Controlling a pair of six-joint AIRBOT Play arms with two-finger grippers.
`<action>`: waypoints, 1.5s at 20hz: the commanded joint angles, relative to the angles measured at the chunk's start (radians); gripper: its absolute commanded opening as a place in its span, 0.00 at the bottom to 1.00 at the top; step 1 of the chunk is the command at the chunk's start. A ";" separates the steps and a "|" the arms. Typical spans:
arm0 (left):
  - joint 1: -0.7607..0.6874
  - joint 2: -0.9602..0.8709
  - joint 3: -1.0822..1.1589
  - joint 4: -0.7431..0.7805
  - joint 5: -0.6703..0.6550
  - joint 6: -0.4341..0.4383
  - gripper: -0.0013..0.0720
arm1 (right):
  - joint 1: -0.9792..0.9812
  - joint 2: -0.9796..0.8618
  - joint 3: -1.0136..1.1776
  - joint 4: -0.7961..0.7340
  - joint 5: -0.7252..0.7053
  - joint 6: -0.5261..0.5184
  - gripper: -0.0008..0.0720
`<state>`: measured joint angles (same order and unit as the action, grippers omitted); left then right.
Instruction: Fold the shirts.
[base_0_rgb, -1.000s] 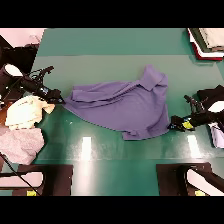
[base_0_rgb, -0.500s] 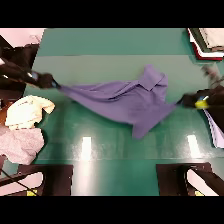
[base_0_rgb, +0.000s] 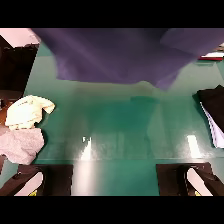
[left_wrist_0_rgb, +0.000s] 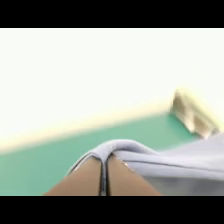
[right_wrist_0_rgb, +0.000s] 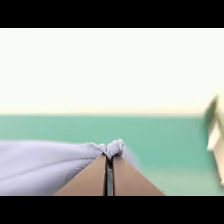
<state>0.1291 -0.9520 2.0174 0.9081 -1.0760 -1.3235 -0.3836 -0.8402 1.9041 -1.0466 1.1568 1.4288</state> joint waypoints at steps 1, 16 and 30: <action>0.000 0.107 0.121 0.003 0.081 -0.012 0.05 | -0.077 0.005 0.225 -0.002 0.012 0.003 0.03; -0.001 -0.308 -0.391 0.033 -0.344 -0.065 0.05 | 0.137 -0.511 0.090 -0.290 0.550 0.055 0.03; -0.001 -0.669 -0.453 -0.014 0.287 0.124 0.05 | 0.313 -0.940 0.090 -0.420 -0.104 0.223 0.03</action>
<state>0.1284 -1.6024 1.5665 0.9123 -0.9356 -1.2545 -0.0772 -1.7550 1.9949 -1.4555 1.2194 1.6279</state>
